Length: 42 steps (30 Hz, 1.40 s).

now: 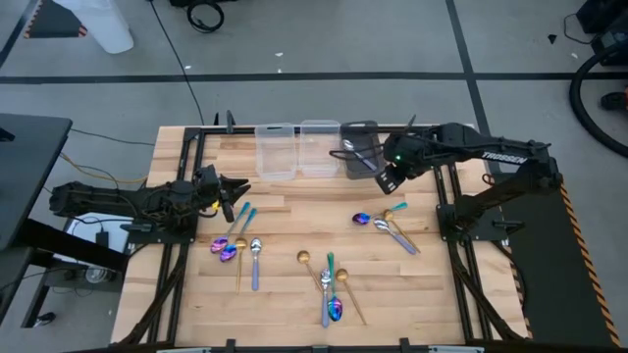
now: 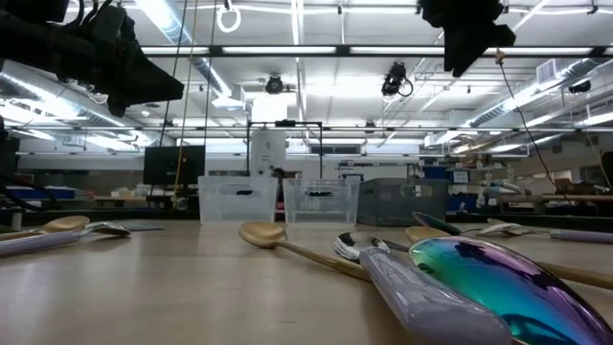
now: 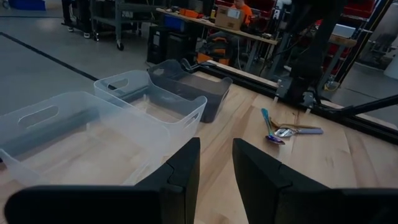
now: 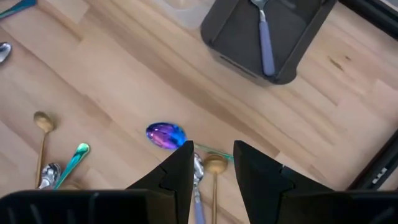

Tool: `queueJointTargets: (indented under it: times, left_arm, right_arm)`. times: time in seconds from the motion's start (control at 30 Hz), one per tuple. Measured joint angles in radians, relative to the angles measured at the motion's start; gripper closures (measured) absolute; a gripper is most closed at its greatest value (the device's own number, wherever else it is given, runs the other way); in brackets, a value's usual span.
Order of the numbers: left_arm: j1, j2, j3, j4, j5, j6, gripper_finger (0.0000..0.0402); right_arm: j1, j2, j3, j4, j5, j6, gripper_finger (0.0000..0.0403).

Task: Sort silverware by color (type)
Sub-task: Put the violet spoon into the black bin

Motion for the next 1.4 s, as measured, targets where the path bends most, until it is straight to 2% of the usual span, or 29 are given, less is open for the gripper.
queueJointTargets:
  times: [0.27, 1.1, 1.4]
  left_arm:
    - [0.000, 0.000, 0.000, 0.000, 0.000, 0.000, 0.0299]
    - [0.000, 0.000, 0.000, 0.001, 0.000, -0.007, 0.0299]
    - [0.000, 0.000, 0.000, 0.001, 0.000, -0.007, 0.0299]
  right_arm:
    - [0.101, 0.000, -0.034, 0.004, 0.044, 0.075, 0.0279]
    - [0.336, 0.000, -0.509, 0.282, -0.026, 0.378, 0.0279]
    - [0.367, 0.008, -0.647, 0.474, -0.079, 0.378, 0.0279]
